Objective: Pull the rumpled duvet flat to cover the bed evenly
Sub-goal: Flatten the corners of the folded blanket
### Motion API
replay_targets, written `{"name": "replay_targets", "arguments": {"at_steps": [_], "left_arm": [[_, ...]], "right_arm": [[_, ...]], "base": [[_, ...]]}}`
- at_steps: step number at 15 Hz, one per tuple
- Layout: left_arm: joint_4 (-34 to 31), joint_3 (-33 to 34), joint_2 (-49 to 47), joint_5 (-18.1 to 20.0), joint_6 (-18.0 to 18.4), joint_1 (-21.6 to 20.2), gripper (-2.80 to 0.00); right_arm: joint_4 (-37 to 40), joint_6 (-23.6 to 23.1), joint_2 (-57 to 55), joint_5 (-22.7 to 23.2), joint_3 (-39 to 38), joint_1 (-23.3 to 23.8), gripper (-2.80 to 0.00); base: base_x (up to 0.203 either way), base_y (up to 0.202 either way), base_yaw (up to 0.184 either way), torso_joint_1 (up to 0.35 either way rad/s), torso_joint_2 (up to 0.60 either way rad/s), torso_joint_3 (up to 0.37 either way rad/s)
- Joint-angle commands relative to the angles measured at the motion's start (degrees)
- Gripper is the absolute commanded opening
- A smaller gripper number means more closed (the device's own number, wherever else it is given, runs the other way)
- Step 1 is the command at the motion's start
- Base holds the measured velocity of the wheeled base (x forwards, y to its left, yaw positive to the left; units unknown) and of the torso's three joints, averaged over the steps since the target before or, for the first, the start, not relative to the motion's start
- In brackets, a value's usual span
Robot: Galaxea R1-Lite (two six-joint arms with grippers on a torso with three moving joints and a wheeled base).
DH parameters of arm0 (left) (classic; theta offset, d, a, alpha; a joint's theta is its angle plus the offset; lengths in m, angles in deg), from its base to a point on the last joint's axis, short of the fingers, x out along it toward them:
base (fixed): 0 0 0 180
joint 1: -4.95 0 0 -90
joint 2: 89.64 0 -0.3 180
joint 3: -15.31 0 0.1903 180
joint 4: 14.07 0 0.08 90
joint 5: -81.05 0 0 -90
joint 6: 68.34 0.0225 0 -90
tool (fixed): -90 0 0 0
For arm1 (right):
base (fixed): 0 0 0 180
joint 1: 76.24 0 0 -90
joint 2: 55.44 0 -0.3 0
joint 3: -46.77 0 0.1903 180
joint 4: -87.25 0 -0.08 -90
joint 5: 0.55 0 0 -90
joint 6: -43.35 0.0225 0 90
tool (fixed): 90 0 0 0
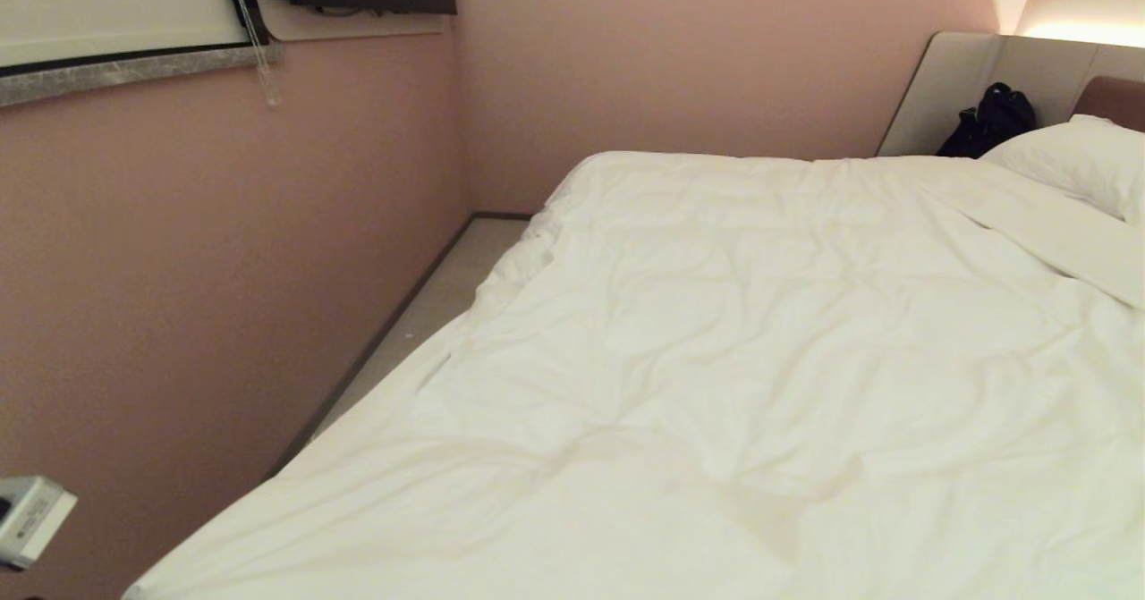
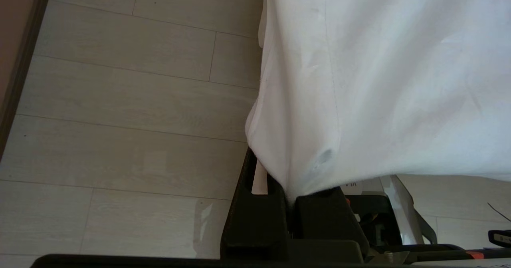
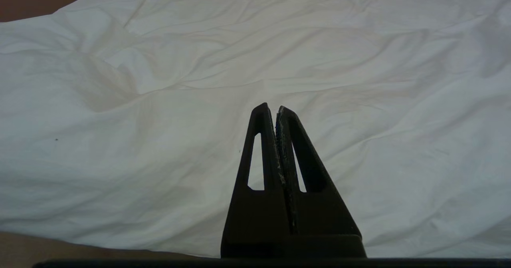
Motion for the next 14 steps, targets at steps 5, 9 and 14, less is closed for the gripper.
{"name": "replay_targets", "arguments": {"at_steps": [5, 9, 14], "left_arm": [[0.01, 0.01, -0.19, 0.06, -0.01, -0.02, -2.8], [-0.06, -0.03, -0.44, -0.02, -0.07, -0.03, -2.8], [-2.8, -0.47, -1.57, 0.26, -0.1, -0.02, -2.8]], "right_arm": [[0.02, 0.0, 0.02, -0.04, -0.03, -0.02, -2.8], [0.02, 0.0, 0.02, 0.05, 0.05, -0.02, -2.8], [0.02, 0.0, 0.02, 0.05, 0.02, -0.02, -2.8]], "base": [[0.0, 0.0, 0.0, 0.0, 0.0, 0.0], [0.0, 0.0, 0.0, 0.0, 0.0, 0.0], [0.0, 0.0, 0.0, 0.0, 0.0, 0.0]]}}
